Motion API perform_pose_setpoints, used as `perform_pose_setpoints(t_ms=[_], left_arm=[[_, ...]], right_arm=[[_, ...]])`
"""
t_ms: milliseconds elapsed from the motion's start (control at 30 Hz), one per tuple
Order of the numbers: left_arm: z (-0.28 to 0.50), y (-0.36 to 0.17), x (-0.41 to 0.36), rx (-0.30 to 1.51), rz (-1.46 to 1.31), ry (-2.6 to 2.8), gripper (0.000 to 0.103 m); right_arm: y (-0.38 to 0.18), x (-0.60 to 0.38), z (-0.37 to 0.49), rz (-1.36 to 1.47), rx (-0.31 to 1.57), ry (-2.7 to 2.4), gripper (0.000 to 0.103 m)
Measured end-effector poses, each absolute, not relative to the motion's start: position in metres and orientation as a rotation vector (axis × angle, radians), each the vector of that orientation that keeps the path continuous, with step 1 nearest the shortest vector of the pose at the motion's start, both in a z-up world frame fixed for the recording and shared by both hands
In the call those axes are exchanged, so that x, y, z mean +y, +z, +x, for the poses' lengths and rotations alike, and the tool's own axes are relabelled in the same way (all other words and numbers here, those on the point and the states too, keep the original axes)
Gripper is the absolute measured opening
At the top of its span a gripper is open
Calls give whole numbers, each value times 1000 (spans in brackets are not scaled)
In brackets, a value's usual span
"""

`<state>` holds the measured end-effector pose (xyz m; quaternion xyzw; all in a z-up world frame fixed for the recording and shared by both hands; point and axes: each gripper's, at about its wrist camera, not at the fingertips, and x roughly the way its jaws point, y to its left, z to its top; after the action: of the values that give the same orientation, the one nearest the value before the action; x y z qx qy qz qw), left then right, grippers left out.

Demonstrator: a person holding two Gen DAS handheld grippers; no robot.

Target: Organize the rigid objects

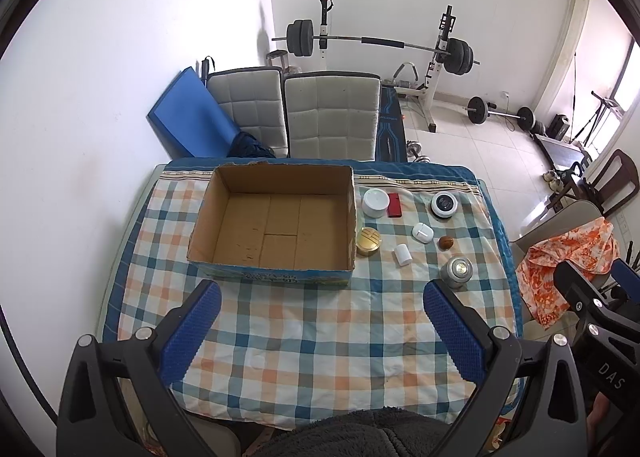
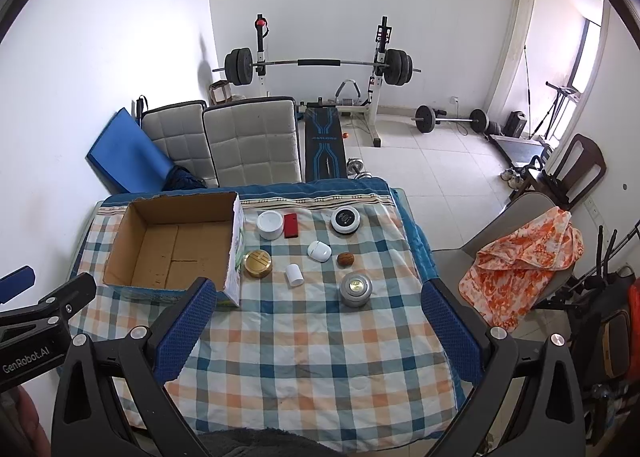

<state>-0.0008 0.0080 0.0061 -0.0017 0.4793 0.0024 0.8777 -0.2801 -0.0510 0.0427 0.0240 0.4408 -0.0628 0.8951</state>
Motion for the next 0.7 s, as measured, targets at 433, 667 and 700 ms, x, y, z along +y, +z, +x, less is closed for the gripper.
perform_pose_setpoints(t_ms=[433,667,700], left_arm=[[-9,13,2,994,-8,9,103],[-9,14,0,993,-8,10,103],[-9,14,0,993,-8,9,103]], right_arm=[[48,-52,-282,46,911,-143,103],[51,-51,-283,45,895,-154,103],[51,-52,-284,46,894,-156,103]])
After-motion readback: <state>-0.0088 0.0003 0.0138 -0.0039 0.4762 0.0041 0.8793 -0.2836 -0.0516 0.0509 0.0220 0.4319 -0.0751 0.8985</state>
